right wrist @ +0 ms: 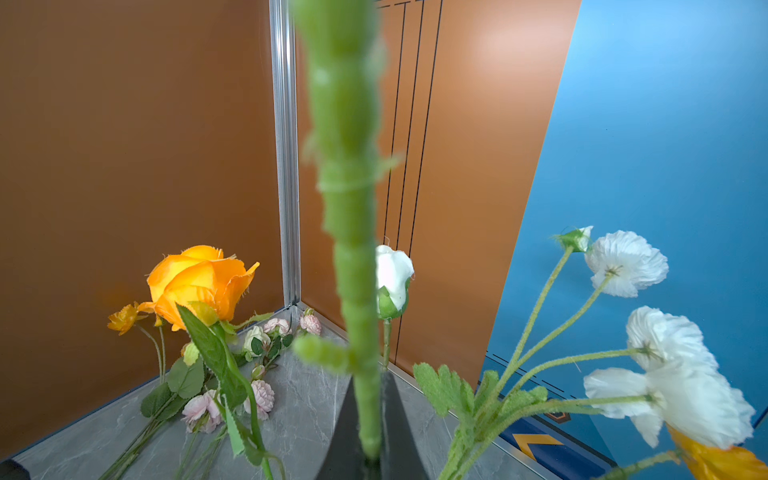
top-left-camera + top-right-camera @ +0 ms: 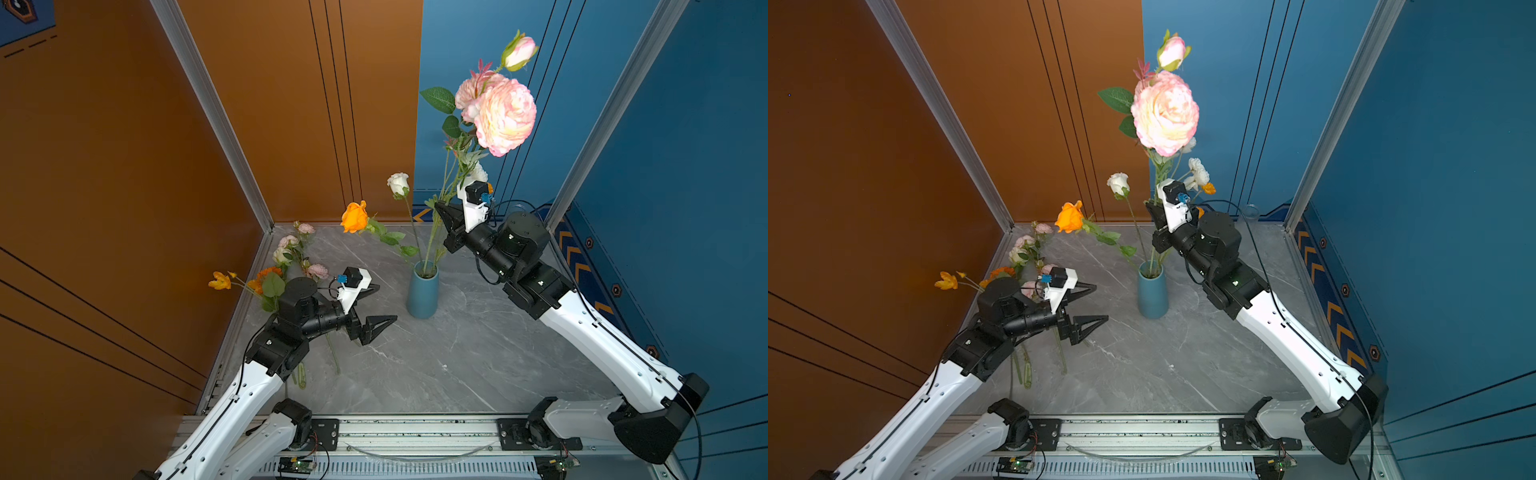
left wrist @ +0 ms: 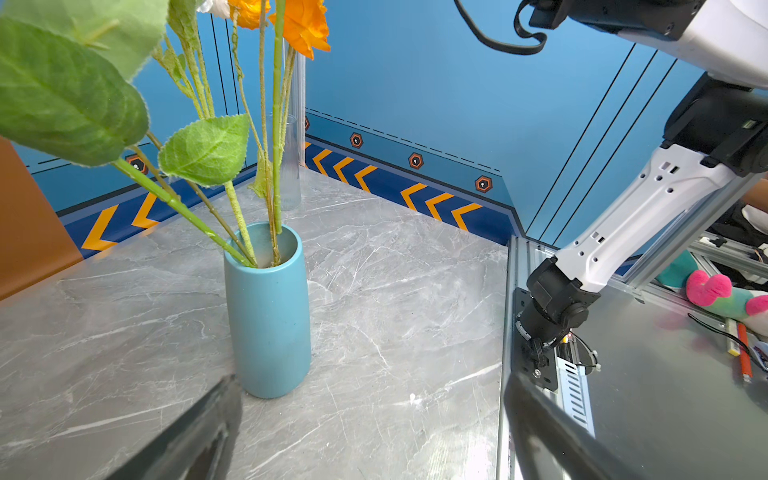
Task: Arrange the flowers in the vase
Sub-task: 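Lower the pink peony stem into the teal vase with the right gripper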
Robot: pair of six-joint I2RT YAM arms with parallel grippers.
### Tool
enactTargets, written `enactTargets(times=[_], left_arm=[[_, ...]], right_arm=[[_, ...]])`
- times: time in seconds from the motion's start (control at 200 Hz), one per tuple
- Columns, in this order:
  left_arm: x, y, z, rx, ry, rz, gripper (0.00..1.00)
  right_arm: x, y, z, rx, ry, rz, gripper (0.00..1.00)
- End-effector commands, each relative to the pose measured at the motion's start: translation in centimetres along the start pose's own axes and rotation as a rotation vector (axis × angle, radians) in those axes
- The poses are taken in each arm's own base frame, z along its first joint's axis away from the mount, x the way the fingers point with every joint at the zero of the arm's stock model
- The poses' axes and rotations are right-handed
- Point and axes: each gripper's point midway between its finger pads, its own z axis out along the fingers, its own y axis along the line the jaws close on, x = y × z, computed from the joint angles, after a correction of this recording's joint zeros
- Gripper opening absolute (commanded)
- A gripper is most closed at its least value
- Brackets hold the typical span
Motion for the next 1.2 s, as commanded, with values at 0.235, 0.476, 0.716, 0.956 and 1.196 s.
enactTargets(times=[0.235,0.476,0.716,0.956,1.196], left_arm=[[-0.2,-0.3,-0.2,0.026,-0.016,0.018,0.98],[-0.2,-0.3,-0.3,0.025,-0.018,0.017,0.98],[-0.1,-0.3,-0.2,0.028,-0.016,0.014,0.98],[-0.1,-0.3,-0.1,0.031,-0.013,0.009,0.98],[0.0,-0.3,-0.1,0.033,-0.012,0.005,0.98]], right_arm=[[-0.9,-0.1,-0.2,0.001,-0.021,0.048,0.0],[1.6,0.1,0.6,0.004,-0.016,-0.036,0.0],[5.3,0.8,0.5,0.003,-0.084,-0.119,0.0],[7.3,0.9,-0.1,0.015,-0.182,-0.085,0.0],[10.5,1.2,0.1,0.022,-0.13,-0.02,0.09]])
